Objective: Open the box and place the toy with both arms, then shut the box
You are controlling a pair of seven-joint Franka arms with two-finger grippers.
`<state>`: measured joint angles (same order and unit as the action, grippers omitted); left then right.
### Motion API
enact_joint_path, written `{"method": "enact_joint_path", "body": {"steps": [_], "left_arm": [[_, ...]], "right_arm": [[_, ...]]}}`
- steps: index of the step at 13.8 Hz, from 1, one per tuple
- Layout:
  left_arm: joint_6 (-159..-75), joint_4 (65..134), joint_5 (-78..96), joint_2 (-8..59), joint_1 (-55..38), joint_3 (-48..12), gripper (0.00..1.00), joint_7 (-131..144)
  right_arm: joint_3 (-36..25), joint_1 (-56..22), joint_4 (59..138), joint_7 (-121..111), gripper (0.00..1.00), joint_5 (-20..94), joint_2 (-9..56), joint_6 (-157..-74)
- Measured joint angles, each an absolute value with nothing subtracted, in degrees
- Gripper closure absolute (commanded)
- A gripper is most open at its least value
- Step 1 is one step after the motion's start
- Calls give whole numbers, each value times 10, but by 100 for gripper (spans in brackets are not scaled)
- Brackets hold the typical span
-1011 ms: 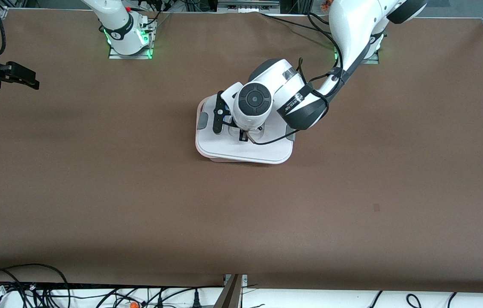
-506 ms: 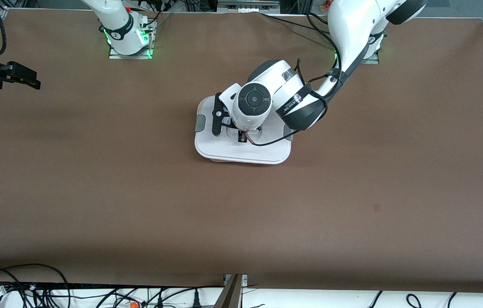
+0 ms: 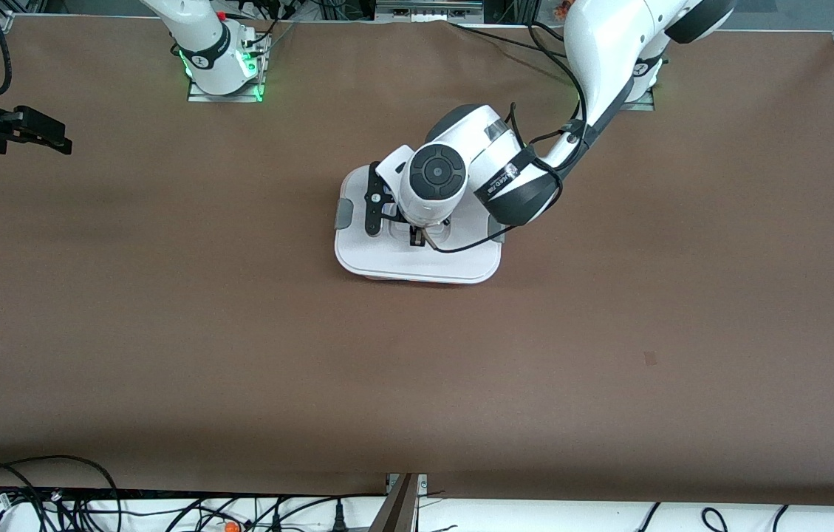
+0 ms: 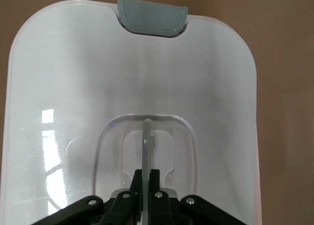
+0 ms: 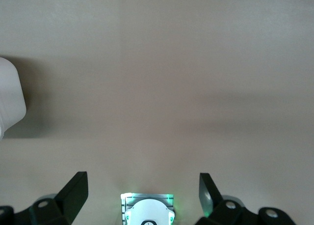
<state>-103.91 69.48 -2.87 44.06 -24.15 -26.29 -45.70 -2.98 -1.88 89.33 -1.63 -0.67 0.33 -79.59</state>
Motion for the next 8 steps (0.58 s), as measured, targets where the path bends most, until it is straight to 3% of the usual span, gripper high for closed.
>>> {"method": "enact_joint_path", "body": {"steps": [8], "left_arm": [[-1023, 695, -29, 438, -242, -266, 100, -455]], "right_arm": [[-30, -19, 893, -16, 0, -7, 3, -796]]}}
